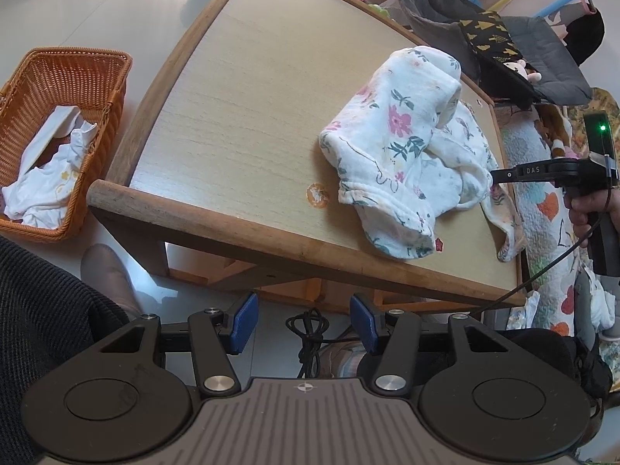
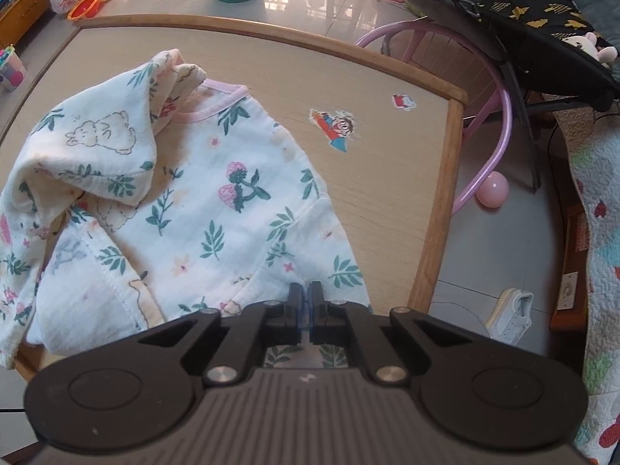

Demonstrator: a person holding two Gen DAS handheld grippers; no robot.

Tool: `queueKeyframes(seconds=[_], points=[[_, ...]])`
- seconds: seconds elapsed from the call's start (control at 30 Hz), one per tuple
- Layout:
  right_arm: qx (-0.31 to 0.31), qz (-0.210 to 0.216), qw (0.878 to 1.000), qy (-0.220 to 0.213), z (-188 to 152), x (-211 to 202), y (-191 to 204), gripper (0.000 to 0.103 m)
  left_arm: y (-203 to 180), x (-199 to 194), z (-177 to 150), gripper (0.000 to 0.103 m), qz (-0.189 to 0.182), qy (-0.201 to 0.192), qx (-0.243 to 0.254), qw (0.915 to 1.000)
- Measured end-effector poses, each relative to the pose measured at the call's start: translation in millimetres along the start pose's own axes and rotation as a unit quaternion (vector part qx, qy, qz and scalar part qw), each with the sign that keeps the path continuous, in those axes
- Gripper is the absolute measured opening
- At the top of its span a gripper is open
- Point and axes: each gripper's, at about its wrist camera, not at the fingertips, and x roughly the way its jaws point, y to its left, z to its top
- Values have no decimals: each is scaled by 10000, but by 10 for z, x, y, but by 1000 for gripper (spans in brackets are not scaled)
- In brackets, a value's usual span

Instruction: Fold clothes

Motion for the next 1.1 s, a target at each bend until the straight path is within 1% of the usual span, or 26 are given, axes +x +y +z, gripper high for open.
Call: queueKeyframes(seconds=[0.07, 0.17, 0.23, 0.3, 0.33, 0.5, 0.6, 0.73, 0.93, 1.1], points=[[88, -153, 9997, -145, 17, -49, -17, 6, -13, -3, -2, 55, -2, -2, 19, 10000], [174, -316, 9991, -239, 27, -133, -40, 10, -20, -18, -5, 55, 19, -5, 22, 10000], [226, -556, 9977, -324, 24, -205, -50, 18, -22, -35, -14, 55, 29, -23, 14, 10000], [351, -749, 9958, -391, 10, -295, -78, 38, -30, -54, -16, 55, 38, -35, 10, 10000], [442, -749, 9954, -395, 2, -338, -109, 40, -34, -61, -16, 55, 45, -29, 7, 10000], [708, -446, 9953, -485, -174, -603, -121, 43, -74, -125, -24, 55, 69, -73, 61, 9999], [692, -353, 9953, -570, -409, -744, -5, 46, -105, -161, -39, 55, 73, -118, 111, 9998], [620, -199, 9957, -653, -775, -831, 216, 47, -163, -201, -60, 55, 87, -137, 211, 9996], [731, -179, 9963, -418, -1305, -732, 525, 48, -253, -262, -73, 55, 90, -138, 326, 9993], [958, -284, 9947, -254, -1666, -672, 741, 48, -332, -327, -82, 55, 44, -158, 460, 9988]])
